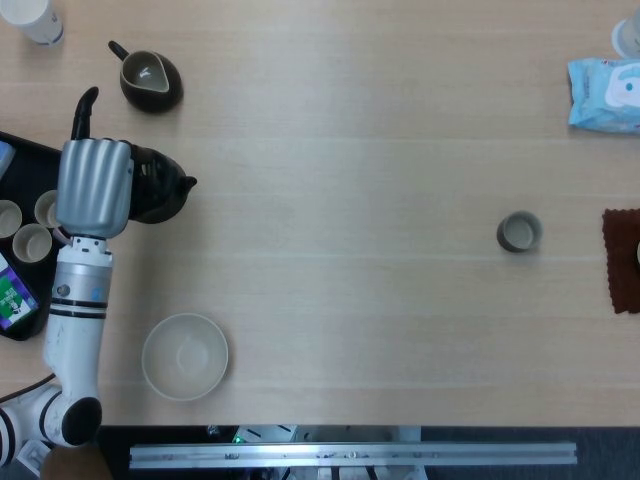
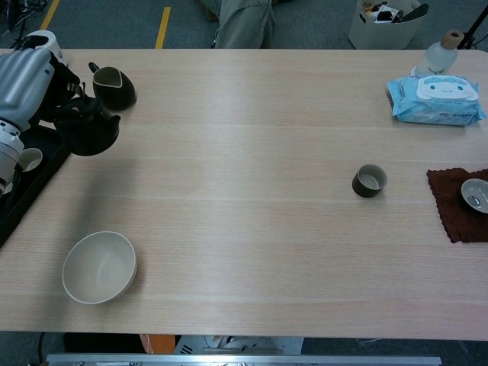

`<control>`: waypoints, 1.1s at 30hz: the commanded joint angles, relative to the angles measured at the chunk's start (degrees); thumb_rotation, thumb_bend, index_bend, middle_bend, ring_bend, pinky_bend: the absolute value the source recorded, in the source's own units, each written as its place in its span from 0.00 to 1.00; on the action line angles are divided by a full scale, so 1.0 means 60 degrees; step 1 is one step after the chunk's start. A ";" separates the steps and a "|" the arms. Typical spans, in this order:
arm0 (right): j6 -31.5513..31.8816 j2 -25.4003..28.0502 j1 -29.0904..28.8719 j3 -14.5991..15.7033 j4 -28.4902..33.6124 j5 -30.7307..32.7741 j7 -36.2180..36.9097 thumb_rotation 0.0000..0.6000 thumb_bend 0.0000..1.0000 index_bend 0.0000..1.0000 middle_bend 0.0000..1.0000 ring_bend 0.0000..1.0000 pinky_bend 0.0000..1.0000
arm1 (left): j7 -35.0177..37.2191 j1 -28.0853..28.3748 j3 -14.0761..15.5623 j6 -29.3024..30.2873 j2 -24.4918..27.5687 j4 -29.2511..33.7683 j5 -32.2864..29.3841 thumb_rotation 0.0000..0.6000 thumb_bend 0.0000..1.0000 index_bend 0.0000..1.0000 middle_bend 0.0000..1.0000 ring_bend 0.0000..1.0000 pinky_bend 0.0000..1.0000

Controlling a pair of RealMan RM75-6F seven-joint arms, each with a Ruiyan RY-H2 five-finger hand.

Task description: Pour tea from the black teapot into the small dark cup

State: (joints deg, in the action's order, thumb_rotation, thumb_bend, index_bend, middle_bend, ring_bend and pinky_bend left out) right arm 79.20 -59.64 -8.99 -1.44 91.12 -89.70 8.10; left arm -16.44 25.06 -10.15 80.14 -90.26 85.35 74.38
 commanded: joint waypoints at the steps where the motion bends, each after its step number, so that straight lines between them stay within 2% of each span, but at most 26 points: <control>1: -0.0068 0.0013 -0.0021 0.0016 0.0018 0.0026 -0.0060 1.00 0.07 0.34 0.33 0.25 0.27 | 0.0050 -0.0036 0.0039 0.0002 0.0013 -0.0003 0.0074 0.87 0.32 1.00 1.00 0.87 0.09; 12: -0.0674 0.0137 -0.0432 0.0109 0.0280 -0.0219 -0.0907 1.00 0.07 0.34 0.33 0.25 0.27 | 0.0085 -0.0171 0.0269 0.0105 0.0161 0.0364 0.0595 0.87 0.32 1.00 1.00 0.87 0.09; 20: -0.2012 0.0070 -0.1295 0.0117 0.0532 -0.0328 -0.2345 1.00 0.07 0.32 0.32 0.25 0.27 | 0.0046 -0.0241 0.0395 0.0105 0.0306 0.0689 0.0885 0.88 0.32 1.00 1.00 0.87 0.09; 33: -0.4040 -0.1008 -0.2510 -0.0016 0.0285 0.0591 -0.4320 1.00 0.06 0.32 0.31 0.23 0.27 | 0.0066 -0.0356 0.0470 0.0021 0.0538 0.1110 0.1040 0.89 0.32 1.00 1.00 0.87 0.09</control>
State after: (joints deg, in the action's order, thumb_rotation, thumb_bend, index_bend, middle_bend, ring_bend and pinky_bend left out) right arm 56.26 -64.37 -23.10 -1.40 93.40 -87.37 -16.28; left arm -16.09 22.98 -7.35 80.20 -87.09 91.91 80.52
